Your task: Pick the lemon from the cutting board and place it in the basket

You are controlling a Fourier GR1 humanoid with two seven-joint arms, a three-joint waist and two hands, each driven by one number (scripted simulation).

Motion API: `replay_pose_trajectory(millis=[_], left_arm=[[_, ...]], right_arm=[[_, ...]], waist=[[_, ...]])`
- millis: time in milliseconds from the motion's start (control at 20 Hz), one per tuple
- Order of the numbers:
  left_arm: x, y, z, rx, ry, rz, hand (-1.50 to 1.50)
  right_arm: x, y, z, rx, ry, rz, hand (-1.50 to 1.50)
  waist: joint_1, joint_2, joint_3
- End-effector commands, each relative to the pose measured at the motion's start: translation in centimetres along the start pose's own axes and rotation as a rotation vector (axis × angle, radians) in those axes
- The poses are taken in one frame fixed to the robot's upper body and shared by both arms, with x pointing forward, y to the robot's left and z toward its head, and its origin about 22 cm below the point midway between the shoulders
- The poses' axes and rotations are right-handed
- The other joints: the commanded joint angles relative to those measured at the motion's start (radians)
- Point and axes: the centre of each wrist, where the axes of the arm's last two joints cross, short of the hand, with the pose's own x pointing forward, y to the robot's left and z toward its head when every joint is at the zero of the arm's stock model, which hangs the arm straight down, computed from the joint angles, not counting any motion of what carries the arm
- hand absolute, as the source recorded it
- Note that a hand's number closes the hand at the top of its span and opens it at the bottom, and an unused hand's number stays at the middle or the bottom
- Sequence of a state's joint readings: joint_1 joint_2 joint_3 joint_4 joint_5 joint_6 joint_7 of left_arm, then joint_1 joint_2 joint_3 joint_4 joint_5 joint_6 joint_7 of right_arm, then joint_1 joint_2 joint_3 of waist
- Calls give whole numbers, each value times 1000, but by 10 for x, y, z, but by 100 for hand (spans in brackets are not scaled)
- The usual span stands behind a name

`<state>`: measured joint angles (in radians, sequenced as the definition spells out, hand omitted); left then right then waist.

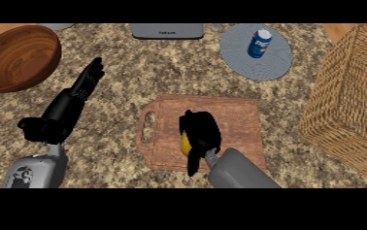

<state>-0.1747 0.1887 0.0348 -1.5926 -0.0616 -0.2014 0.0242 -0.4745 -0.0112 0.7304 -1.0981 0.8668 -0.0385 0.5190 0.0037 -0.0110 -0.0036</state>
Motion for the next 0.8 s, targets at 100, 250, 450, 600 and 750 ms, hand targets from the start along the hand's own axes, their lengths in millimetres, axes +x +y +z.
replay_pose_trajectory(millis=[100, 250, 450, 600, 750], left_arm=[[5, 5, -3, 31, 22, 4, 0], [-8, 6, 16, 43, 30, -6, 0], [6, -2, 14, 23, 38, 19, 0], [12, 23, 14, 26, 14, 9, 0], [-7, 2, 14, 38, 27, 3, 0]], right_arm=[[-45, -2, 19, -110, 190, -15, 150], [-103, -16, 35, -170, 399, -70, 150], [-95, -16, 82, -236, 385, -216, 150], [-82, -59, 88, -342, 316, -407, 150], [-70, -70, 108, -549, 215, -550, 150]], waist=[[-20, 7, 4], [-44, 1, 3], [-26, 3, 4], [-24, 2, 4], [-44, 2, 4]])
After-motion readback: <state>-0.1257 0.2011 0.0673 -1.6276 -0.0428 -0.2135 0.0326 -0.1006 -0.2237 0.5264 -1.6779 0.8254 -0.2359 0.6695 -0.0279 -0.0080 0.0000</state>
